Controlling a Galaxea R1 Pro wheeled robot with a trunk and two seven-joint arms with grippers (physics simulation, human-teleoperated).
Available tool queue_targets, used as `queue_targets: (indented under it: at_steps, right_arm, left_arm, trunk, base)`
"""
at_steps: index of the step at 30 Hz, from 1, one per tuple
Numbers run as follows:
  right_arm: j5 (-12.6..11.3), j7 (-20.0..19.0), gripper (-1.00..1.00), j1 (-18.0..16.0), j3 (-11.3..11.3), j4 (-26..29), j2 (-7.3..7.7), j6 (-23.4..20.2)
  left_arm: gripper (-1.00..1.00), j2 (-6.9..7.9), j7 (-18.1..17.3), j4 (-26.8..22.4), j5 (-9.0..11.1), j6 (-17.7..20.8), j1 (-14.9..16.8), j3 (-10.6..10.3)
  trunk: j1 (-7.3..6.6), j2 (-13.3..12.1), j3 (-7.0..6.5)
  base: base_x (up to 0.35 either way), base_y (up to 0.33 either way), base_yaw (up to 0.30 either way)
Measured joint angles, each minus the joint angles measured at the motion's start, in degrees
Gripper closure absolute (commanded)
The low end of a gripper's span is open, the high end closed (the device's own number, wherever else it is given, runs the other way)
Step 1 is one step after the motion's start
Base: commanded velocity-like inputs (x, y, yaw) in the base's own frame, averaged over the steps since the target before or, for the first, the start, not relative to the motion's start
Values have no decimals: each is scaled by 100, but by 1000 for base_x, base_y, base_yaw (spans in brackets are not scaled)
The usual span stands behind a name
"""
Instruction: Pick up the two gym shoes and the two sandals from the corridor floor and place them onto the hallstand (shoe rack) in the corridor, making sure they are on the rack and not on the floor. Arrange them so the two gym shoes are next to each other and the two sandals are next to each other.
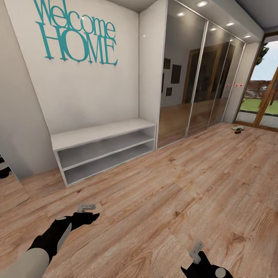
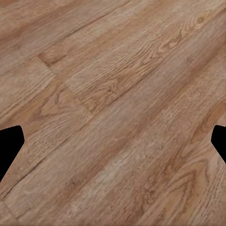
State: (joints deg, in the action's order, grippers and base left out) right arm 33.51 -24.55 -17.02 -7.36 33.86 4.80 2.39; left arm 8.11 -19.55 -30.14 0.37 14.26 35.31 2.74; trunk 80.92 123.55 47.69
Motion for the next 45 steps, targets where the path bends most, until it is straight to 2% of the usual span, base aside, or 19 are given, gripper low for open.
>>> queue_targets:
  at_steps: [9, 13, 19, 45]
  right_arm:
    - [4, 0, -100, 0, 1, -19, 0, 0]
    - [7, 0, -100, 0, 3, -23, 0, 0]
    - [8, 0, -100, 0, 9, -23, 3, 0]
    - [14, -12, -100, 0, 3, -24, 16, -3]
  left_arm:
    - [-100, 9, -64, -1, 1, -7, 1, -7]
    - [-100, 61, -399, -33, -6, 41, 67, 1]
    - [-100, 86, -611, -84, -27, 247, 173, 4]
    - [-100, 62, -640, -81, -30, 270, 149, -11]
  trunk:
    - [198, 361, 236]
    - [285, 522, 319]
    - [417, 762, 431]
    - [989, 1805, 898]
  base:
    - [0, 0, 0]
    - [0, 0, 0]
    - [0, 0, 0]
    - [0, 0, 0]
